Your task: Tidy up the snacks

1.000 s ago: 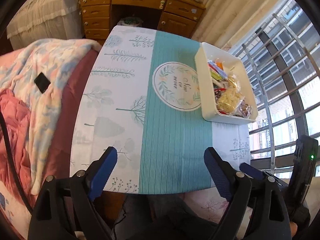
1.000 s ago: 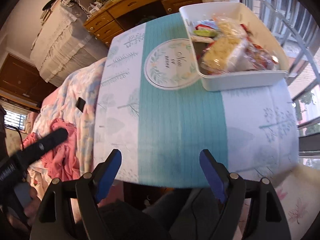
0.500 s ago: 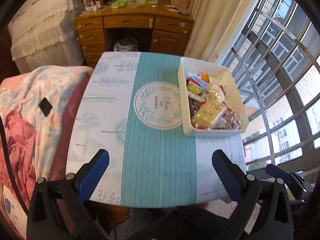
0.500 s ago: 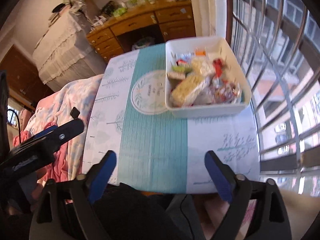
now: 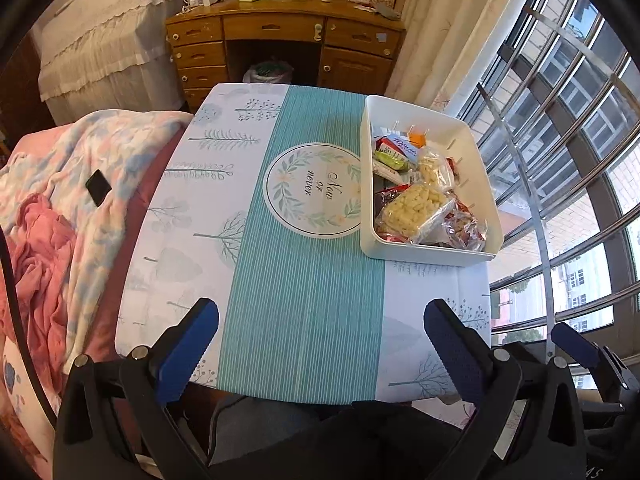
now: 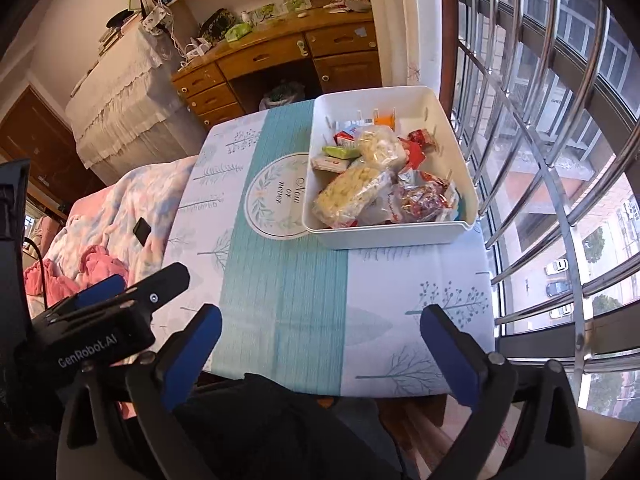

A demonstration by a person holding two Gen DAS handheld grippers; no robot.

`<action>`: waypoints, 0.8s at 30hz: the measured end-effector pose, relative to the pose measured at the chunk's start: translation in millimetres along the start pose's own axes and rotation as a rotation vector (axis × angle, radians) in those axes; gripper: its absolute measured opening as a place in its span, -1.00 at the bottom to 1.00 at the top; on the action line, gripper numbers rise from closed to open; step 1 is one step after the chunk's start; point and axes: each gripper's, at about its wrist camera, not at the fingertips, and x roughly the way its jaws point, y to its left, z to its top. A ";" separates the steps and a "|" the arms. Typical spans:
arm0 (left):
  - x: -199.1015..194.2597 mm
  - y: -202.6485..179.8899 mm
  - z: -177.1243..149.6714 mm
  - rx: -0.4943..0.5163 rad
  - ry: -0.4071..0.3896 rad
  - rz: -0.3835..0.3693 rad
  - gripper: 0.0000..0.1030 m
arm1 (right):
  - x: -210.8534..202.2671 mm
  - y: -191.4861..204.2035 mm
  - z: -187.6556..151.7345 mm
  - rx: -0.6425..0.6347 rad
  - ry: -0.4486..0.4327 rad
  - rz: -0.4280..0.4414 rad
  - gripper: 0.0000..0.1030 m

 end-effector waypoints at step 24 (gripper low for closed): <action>-6.8 -1.1 12.0 0.038 -0.036 0.054 0.98 | 5.0 -0.3 3.5 -0.002 -0.006 0.014 0.99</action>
